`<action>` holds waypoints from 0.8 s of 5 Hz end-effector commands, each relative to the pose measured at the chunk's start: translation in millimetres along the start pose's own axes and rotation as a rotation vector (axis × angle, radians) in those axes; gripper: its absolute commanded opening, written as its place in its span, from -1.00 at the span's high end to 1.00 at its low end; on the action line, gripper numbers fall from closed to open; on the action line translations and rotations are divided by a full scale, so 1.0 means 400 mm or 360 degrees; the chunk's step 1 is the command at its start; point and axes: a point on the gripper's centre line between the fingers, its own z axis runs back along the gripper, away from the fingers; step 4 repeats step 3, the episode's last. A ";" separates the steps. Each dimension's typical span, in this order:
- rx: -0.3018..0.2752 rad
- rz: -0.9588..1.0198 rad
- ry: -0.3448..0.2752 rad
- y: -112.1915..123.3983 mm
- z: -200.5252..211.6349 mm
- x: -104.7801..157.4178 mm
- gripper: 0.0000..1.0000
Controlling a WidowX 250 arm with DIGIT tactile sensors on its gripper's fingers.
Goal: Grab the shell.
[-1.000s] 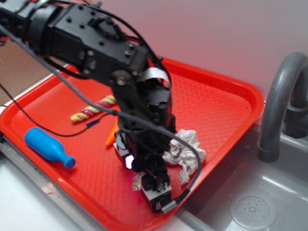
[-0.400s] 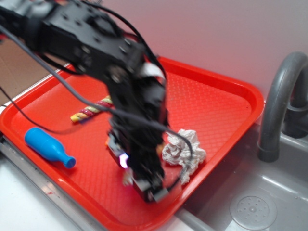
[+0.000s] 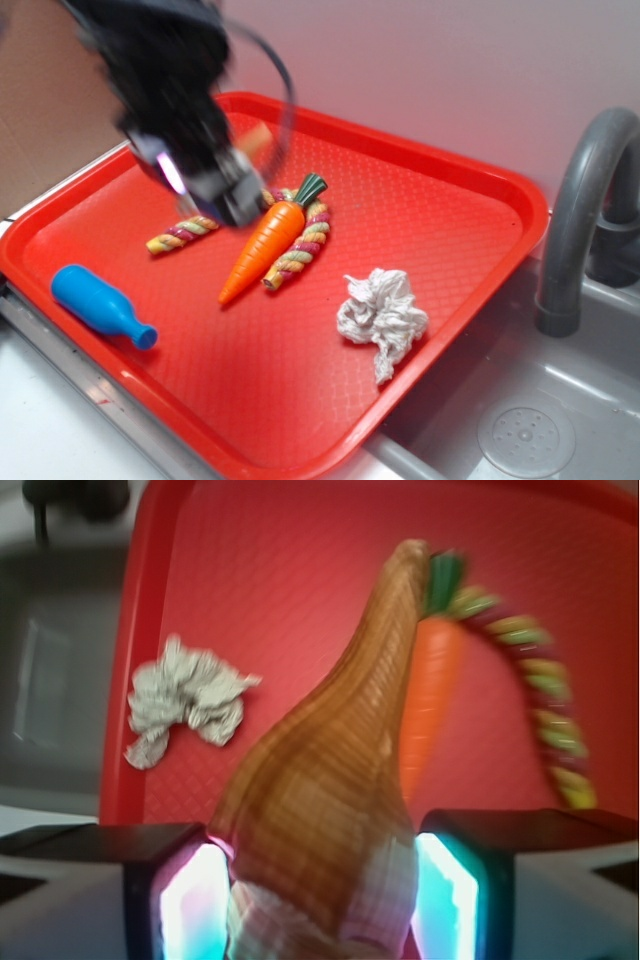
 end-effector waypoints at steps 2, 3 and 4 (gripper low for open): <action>-0.0014 0.0186 -0.0403 0.239 0.279 -0.025 1.00; 0.0015 0.0161 -0.0433 0.255 0.282 -0.030 1.00; 0.0015 0.0161 -0.0433 0.255 0.282 -0.030 1.00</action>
